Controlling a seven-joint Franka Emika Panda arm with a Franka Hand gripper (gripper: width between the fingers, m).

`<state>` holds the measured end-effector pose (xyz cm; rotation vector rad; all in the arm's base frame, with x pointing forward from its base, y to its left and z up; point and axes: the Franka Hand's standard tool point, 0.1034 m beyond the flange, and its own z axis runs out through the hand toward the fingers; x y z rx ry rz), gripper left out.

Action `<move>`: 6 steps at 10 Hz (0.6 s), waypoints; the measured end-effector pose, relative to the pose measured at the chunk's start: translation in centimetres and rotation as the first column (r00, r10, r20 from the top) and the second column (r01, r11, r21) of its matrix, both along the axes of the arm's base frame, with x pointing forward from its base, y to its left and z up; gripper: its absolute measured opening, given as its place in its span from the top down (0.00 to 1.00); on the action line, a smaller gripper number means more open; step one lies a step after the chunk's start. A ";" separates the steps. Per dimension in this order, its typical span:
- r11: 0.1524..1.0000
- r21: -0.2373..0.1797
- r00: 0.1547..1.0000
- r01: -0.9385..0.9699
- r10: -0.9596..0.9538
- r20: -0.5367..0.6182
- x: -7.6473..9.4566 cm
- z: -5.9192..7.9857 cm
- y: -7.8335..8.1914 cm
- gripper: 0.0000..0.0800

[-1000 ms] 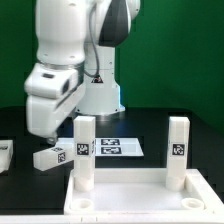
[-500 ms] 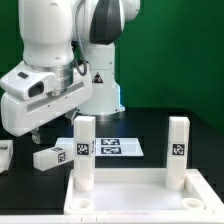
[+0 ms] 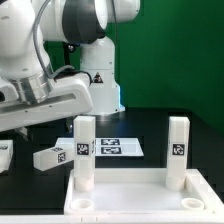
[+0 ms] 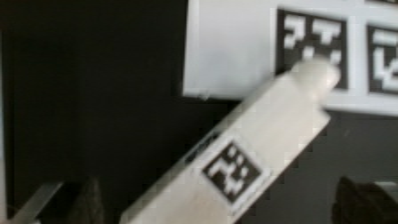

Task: Assemble desk

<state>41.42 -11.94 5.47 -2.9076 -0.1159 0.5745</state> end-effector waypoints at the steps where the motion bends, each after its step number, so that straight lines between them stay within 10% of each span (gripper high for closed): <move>1: 0.999 -0.013 0.999 0.033 -0.033 -0.009 -0.2 -0.1 0.4 0.19; 3: 0.976 -0.076 0.978 0.205 -0.208 -0.028 -0.1 -0.2 0.6 0.19; 6: 0.828 -0.063 0.808 0.557 -0.558 -0.190 0.2 -1.1 -1.0 0.19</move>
Offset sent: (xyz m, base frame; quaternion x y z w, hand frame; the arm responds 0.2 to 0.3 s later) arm 0.0193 -0.0402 -0.0084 0.1455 -0.0895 0.3289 0.9288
